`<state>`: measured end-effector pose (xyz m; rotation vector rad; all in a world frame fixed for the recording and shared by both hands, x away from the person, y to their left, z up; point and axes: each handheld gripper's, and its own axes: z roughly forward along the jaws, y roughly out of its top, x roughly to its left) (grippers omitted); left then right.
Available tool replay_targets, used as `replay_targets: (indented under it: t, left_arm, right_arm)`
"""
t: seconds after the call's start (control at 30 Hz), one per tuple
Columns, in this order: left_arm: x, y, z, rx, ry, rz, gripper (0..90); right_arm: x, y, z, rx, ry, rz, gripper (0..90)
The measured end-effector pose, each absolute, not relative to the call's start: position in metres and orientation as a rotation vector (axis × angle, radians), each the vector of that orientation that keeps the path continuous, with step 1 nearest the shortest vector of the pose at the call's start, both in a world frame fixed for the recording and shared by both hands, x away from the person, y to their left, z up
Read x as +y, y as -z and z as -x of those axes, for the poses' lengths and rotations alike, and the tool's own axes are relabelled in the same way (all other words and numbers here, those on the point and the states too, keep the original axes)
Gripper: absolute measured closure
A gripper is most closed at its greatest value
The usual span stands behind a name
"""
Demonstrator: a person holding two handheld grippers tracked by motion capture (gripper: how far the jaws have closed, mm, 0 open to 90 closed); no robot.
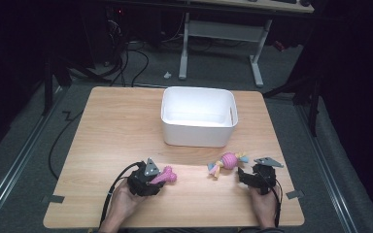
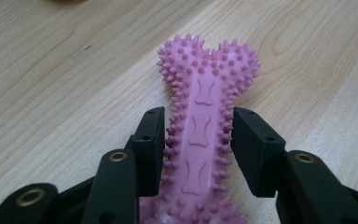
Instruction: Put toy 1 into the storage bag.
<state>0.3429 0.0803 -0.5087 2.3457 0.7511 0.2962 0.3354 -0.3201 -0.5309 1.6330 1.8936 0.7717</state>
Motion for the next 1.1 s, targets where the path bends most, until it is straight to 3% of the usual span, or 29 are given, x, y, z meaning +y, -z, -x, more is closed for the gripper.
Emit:
replay_targets:
  t: [0.57,1.1]
  left_arm:
    - [0.087,0.501,-0.342,0.748,-0.299,-2.321,59.1]
    - [0.094,0.458,-0.345,0.713,-0.245,-2.247,59.1]
  right_arm:
    - [-0.32,0.531,-0.335,1.893,-0.776,-1.633,18.7]
    - [-0.32,0.531,-0.335,1.893,-0.776,-1.632,18.7]
